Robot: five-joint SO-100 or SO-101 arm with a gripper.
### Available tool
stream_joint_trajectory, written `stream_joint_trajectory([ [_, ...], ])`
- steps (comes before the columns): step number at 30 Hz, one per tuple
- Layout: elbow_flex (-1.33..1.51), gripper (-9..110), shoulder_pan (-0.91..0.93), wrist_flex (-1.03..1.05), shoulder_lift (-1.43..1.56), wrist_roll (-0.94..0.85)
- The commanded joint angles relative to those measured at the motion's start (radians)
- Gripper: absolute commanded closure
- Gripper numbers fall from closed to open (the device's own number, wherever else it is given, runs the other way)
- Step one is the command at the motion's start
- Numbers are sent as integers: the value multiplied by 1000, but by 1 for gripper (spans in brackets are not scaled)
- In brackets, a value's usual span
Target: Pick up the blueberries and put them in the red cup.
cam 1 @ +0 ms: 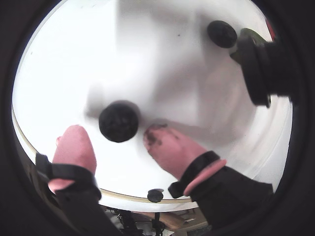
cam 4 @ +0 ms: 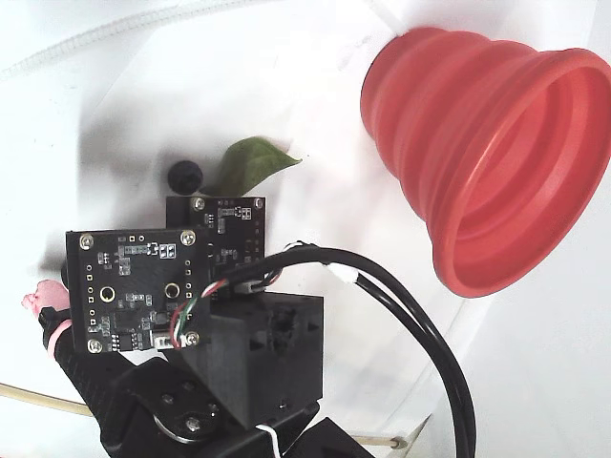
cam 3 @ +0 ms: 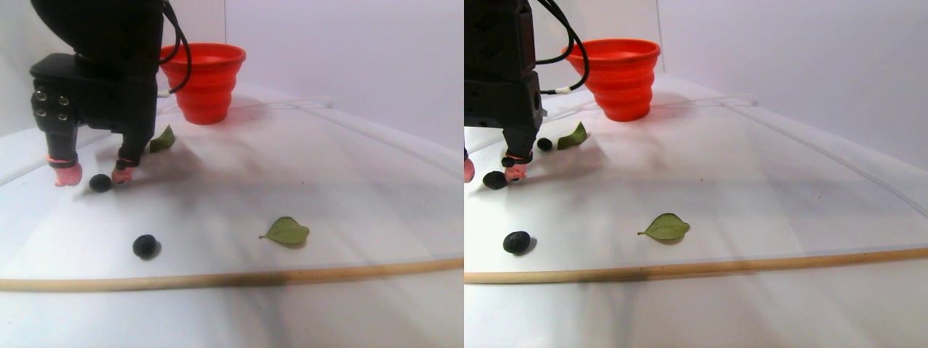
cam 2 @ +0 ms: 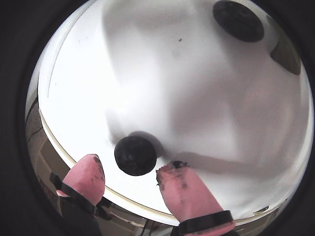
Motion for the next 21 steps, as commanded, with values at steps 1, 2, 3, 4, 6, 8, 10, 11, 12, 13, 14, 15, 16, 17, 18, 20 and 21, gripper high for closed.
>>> stream_joint_trajectory([
  [1,-5,80,-43,-14,6,8],
  [2,-8,80,-44,-17,2,8],
  [3,-9,80,-44,-20,-5,9],
  [4,-11,80,-44,-25,-9,9],
  [6,-15,80,-44,-37,-21,9],
  [8,-20,80,-44,-43,-31,9],
  [10,-23,80,-44,-46,-32,11],
  [11,-25,80,-44,-46,-34,12],
  [12,-28,80,-44,-48,-34,15],
  [13,-31,80,-44,-48,-35,18],
  [14,-35,81,-44,-48,-38,18],
  [15,-40,81,-44,-48,-43,20],
  [16,-41,81,-44,-49,-44,20],
  [17,-41,81,-44,-51,-44,18],
  [18,-41,81,-44,-57,-49,18],
  [20,-41,82,-43,-61,-55,18],
  [21,-41,83,-41,-63,-58,17],
])
